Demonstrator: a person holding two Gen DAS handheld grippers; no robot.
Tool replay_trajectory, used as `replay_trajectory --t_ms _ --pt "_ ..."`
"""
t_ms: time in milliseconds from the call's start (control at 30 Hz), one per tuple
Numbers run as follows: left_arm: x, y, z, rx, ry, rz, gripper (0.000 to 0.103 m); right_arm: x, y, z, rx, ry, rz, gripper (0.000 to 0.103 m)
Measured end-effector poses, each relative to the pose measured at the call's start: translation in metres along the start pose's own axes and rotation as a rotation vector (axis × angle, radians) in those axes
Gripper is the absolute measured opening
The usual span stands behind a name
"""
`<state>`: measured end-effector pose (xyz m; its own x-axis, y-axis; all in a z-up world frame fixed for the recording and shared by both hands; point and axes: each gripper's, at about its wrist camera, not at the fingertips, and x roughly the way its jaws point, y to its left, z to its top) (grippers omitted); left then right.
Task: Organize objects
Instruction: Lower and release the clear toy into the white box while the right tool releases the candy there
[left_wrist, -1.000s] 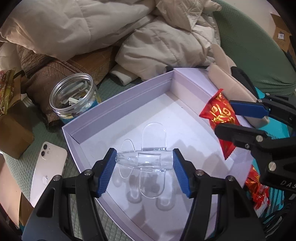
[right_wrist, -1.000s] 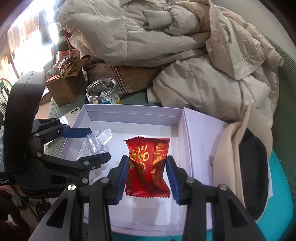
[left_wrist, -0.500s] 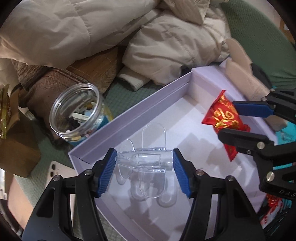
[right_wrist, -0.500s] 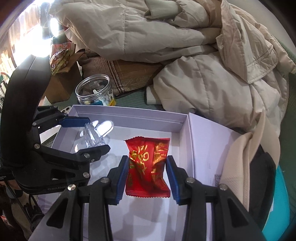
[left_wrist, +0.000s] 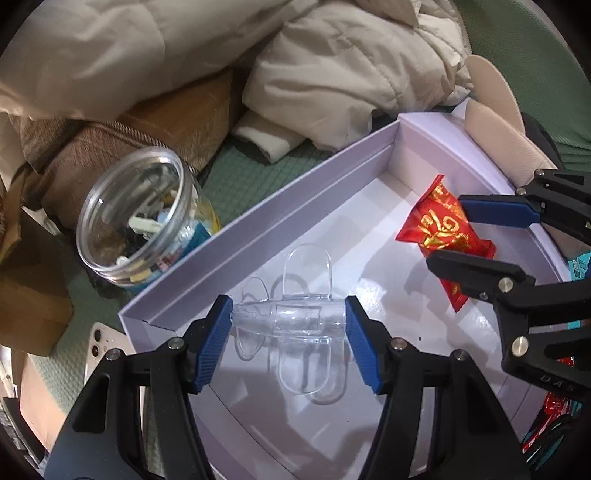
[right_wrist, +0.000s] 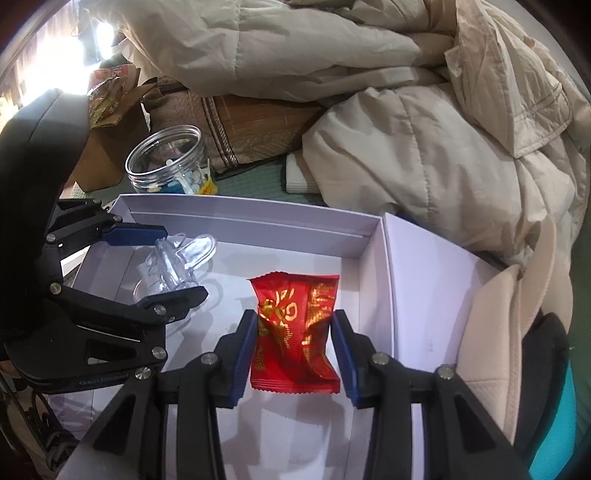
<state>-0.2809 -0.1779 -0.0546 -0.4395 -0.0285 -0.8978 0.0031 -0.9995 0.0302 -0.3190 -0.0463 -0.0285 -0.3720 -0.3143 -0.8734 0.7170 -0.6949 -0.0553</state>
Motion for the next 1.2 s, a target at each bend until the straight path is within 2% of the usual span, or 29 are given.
replay_trajectory --t_ms 233,500,800,1033,1200 --pt "0.0 -0.002 -0.001 0.004 0.008 0.011 0.06 0.008 -0.001 -0.003 0.004 0.021 0.012 0.041" --pt "0.0 -0.003 -0.002 -0.004 0.003 0.013 0.06 0.021 0.003 -0.007 -0.018 0.054 -0.021 0.041" --pt "-0.003 -0.003 -0.002 -0.028 0.018 0.032 0.061 0.025 0.004 -0.009 -0.03 0.073 -0.03 0.047" --pt "-0.011 -0.003 -0.006 -0.049 0.011 0.033 0.061 0.018 0.001 -0.013 -0.021 0.066 -0.038 0.049" --pt "-0.023 -0.004 -0.005 -0.039 -0.011 0.068 0.061 0.006 0.004 -0.014 -0.027 0.037 -0.061 0.05"
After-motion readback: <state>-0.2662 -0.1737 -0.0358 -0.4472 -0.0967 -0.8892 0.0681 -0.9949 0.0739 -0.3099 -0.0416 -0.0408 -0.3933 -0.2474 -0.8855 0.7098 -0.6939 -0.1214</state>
